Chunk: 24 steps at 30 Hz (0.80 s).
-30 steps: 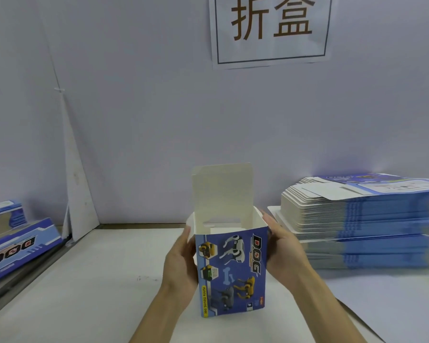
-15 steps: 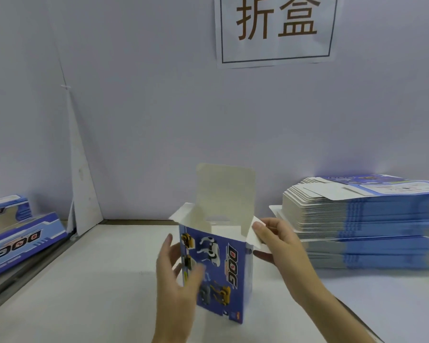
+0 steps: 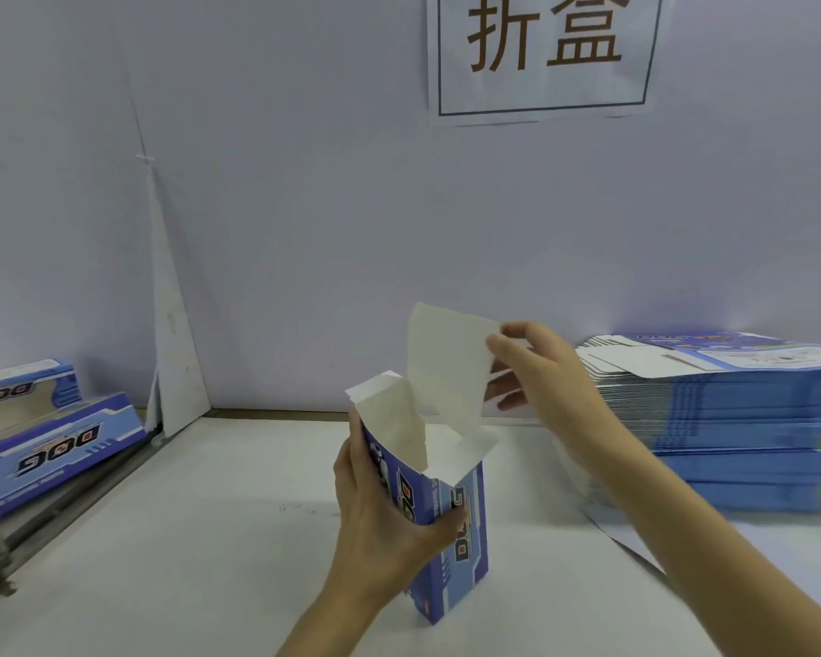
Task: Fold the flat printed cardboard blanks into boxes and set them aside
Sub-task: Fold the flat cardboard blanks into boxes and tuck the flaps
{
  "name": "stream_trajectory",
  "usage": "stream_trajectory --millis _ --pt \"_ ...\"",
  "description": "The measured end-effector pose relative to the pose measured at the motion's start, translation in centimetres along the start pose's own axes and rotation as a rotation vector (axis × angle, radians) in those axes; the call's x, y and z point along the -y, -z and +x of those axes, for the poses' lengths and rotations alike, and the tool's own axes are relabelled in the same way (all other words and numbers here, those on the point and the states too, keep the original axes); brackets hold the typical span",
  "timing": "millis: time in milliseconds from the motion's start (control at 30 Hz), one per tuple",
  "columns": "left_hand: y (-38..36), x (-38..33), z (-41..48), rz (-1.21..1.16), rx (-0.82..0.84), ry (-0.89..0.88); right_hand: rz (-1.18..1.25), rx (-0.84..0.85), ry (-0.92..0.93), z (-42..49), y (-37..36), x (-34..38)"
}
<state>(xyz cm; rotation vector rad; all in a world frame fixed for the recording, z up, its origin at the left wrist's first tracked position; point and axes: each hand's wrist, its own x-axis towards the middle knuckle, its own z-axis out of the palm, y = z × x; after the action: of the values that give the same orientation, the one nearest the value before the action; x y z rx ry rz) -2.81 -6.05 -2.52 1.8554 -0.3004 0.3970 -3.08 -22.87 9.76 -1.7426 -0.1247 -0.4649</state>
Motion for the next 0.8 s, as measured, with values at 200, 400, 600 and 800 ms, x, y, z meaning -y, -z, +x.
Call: stream_trajectory --millis 200,400,600,800 --pt "-0.4 -0.4 -0.2 0.004 0.022 -0.040 0.380 -0.175 -0.527 0.8 1.7 -4.0" --pt "-0.7 -0.7 -0.4 0.006 0.007 -0.074 0.568 0.296 -1.007 -1.6 1.6 -7.9" --pt "-0.5 -0.5 -0.4 0.016 0.015 -0.076 0.467 0.016 -0.595 2.6 2.9 -4.9" --pt "-0.6 -0.3 -0.5 0.002 0.001 -0.078 0.594 0.224 -1.101 -0.3 1.3 -8.3"
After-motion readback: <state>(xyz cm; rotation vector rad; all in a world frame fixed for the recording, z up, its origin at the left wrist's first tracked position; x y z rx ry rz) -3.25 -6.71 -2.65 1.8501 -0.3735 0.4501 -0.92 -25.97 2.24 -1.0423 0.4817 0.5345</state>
